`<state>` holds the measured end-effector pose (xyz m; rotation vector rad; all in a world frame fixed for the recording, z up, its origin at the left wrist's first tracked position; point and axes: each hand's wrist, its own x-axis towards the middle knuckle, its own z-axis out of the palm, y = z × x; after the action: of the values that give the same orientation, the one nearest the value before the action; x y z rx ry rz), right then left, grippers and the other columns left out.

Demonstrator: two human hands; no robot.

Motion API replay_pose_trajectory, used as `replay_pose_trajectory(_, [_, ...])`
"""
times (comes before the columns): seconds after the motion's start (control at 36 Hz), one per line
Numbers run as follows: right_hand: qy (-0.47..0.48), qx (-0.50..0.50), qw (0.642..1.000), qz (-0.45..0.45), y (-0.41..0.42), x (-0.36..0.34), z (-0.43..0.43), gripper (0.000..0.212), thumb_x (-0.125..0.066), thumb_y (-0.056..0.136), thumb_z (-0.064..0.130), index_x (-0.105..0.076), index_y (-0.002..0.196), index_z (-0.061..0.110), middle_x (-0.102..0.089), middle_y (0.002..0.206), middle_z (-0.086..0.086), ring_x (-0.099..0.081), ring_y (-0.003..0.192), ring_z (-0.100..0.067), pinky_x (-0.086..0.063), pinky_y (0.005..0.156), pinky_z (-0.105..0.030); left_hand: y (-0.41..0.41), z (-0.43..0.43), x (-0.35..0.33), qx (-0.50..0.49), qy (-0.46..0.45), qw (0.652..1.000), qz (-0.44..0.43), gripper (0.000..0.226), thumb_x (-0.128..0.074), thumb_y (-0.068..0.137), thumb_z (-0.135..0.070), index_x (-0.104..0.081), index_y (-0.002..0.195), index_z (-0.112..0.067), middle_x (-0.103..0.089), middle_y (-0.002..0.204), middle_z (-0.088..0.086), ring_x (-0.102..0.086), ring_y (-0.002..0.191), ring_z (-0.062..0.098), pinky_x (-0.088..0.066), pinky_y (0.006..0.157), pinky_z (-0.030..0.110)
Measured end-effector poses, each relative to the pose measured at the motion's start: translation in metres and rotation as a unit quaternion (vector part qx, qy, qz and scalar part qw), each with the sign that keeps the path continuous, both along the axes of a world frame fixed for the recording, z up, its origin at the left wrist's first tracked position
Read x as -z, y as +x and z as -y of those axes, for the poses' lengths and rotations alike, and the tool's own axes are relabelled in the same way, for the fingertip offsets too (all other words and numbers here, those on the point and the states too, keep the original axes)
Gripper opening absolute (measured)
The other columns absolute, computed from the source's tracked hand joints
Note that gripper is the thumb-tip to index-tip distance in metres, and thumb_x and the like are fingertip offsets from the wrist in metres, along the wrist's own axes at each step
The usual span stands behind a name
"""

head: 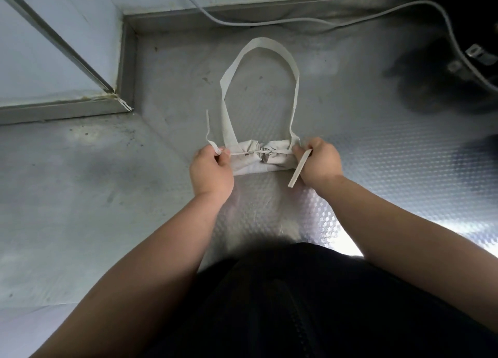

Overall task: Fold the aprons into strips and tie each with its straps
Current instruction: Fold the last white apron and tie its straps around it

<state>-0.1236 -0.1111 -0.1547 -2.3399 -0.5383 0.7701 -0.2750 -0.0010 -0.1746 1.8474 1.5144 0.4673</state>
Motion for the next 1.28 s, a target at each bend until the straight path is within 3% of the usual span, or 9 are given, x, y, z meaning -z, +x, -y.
replay_pose_trajectory(0.28, [-0.005,-0.021,0.999,0.029,-0.006,0.000,0.002,0.037,-0.044,0.098,0.032,-0.034,0.065,0.020,-0.046,0.065,0.001,-0.047,0.061,-0.022,-0.039,0.059,-0.033,-0.007,0.000,0.001,-0.042,-0.060,0.995,0.071,0.017,-0.061,0.090,-0.022,-0.066,0.078,-0.011,-0.069,0.079,0.010,-0.057,0.069,0.016,-0.039,0.066,0.025])
replay_pose_trajectory(0.42, [-0.091,-0.171,0.971,0.139,0.001,-0.002,0.006,0.010,-0.045,0.097,0.017,-0.054,0.093,0.014,-0.058,0.091,-0.012,-0.055,0.088,-0.032,-0.027,0.066,-0.028,-0.013,-0.012,0.006,-0.024,-0.113,0.991,0.062,0.026,-0.073,0.078,-0.023,-0.059,0.057,-0.018,-0.059,0.054,-0.005,-0.050,0.053,0.015,-0.041,0.059,0.027])
replay_pose_trajectory(0.58, [-0.028,-0.106,0.994,0.020,0.013,-0.001,0.014,0.012,-0.052,0.095,0.018,-0.060,0.101,0.011,-0.061,0.086,-0.007,-0.060,0.088,-0.029,-0.040,0.068,-0.025,-0.015,-0.007,0.004,-0.049,-0.116,0.988,0.090,0.024,-0.071,0.082,-0.021,-0.059,0.062,-0.017,-0.056,0.052,-0.011,-0.050,0.053,0.010,-0.041,0.058,0.023])
replay_pose_trajectory(0.75, [0.020,0.020,0.995,-0.096,0.013,0.003,0.015,0.004,-0.058,0.093,0.017,-0.058,0.094,0.013,-0.061,0.079,-0.010,-0.060,0.055,-0.017,-0.040,0.034,-0.014,-0.020,-0.001,0.006,-0.120,-0.182,0.961,0.169,0.030,-0.067,0.085,-0.009,-0.054,0.059,-0.014,-0.056,0.044,-0.012,-0.055,0.058,0.015,-0.055,0.076,0.040])
replay_pose_trajectory(0.83, [0.014,0.071,0.988,-0.137,0.011,0.003,0.010,0.012,-0.061,0.091,0.020,-0.055,0.089,0.010,-0.060,0.083,-0.015,-0.059,0.052,-0.024,-0.055,0.048,-0.029,-0.017,-0.003,0.008,-0.101,-0.147,0.976,0.125,0.027,-0.070,0.082,-0.017,-0.054,0.062,-0.021,-0.061,0.054,-0.008,-0.059,0.057,0.019,-0.057,0.076,0.044])
replay_pose_trajectory(0.92, [-0.036,0.125,0.984,-0.120,0.015,-0.002,0.011,0.036,-0.071,0.083,0.032,-0.047,0.095,0.009,-0.061,0.079,-0.011,-0.057,0.044,-0.020,-0.048,0.035,-0.025,-0.015,-0.001,0.006,-0.106,-0.087,0.988,0.068,0.026,-0.076,0.077,-0.026,-0.051,0.078,-0.023,-0.062,0.076,-0.003,-0.063,0.073,0.024,-0.053,0.078,0.040])
replay_pose_trajectory(1.0, [-0.113,0.074,0.986,-0.094,0.015,-0.003,0.017,0.044,-0.066,0.083,0.046,-0.053,0.066,0.008,-0.059,0.058,-0.007,-0.055,0.043,-0.019,-0.039,0.038,-0.022,-0.016,0.008,0.001,-0.126,0.006,0.992,0.005,0.052,-0.079,0.074,-0.025,-0.047,0.110,-0.004,-0.052,0.113,0.013,-0.053,0.098,0.028,-0.039,0.083,0.029])
replay_pose_trajectory(1.11, [-0.141,-0.021,0.990,0.022,0.009,0.000,0.012,0.043,-0.052,0.092,0.045,-0.064,0.081,0.006,-0.064,0.078,-0.011,-0.059,0.071,-0.028,-0.038,0.058,-0.026,-0.022,0.013,0.002,0.110,0.198,0.974,-0.030,0.015,-0.053,0.082,-0.011,-0.063,0.089,-0.002,-0.056,0.095,0.018,-0.056,0.088,0.037,-0.047,0.073,0.040])
replay_pose_trajectory(1.28, [-0.113,-0.272,0.935,0.198,0.004,-0.006,0.006,0.029,-0.044,0.095,0.011,-0.059,0.119,0.009,-0.055,0.115,-0.018,-0.057,0.102,-0.034,-0.042,0.079,-0.033,-0.032,0.007,-0.002,0.263,0.200,0.941,-0.079,0.028,-0.048,0.082,-0.014,-0.069,0.096,-0.002,-0.061,0.090,0.015,-0.062,0.073,0.033,-0.047,0.066,0.031])
